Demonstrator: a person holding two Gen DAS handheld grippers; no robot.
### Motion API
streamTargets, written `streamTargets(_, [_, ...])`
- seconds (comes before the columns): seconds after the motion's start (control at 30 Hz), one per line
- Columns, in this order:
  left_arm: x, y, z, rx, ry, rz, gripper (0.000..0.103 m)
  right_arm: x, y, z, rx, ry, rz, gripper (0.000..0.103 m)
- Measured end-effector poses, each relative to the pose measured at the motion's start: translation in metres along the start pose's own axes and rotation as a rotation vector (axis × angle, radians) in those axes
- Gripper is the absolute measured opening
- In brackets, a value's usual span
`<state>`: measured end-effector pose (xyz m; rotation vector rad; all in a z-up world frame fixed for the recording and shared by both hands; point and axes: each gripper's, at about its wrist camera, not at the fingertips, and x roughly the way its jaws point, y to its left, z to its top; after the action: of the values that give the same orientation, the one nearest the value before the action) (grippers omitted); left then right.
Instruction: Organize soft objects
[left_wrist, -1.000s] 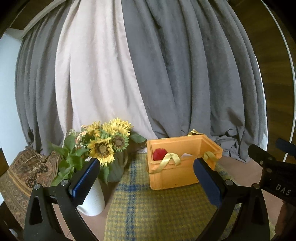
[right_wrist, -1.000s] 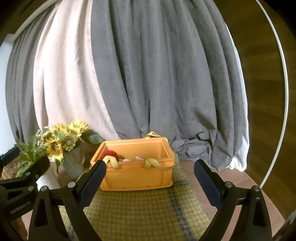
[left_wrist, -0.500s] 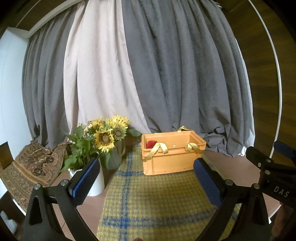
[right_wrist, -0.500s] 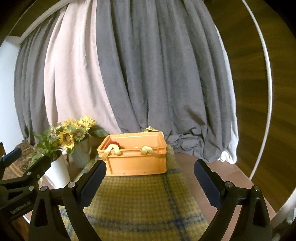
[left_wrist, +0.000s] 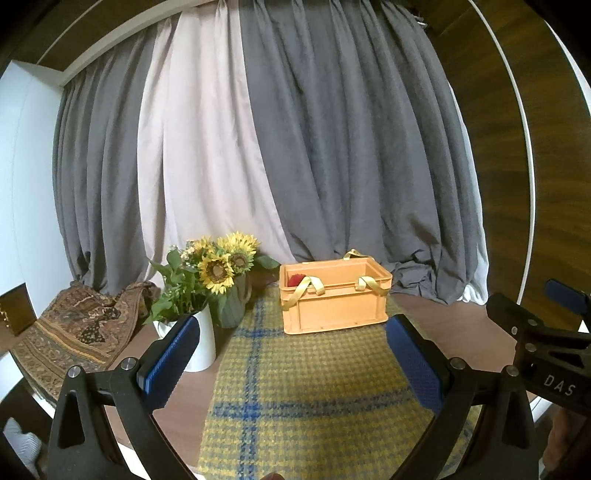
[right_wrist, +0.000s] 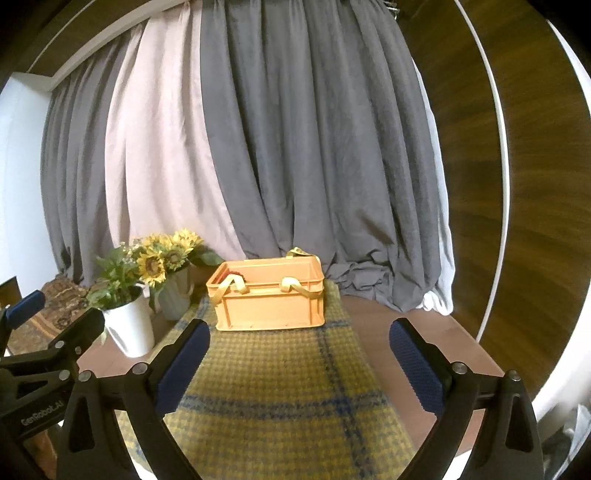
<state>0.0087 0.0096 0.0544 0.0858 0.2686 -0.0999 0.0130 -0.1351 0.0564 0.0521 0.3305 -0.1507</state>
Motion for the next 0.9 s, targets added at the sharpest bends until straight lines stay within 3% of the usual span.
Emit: streamTargets(0.9, [-0.041, -0.008, -0.004, 0.009, -0.018, -0.018, 0.103, -0.052, -0.009, -0.011, -0.004, -0.014, -0.011, 0.099])
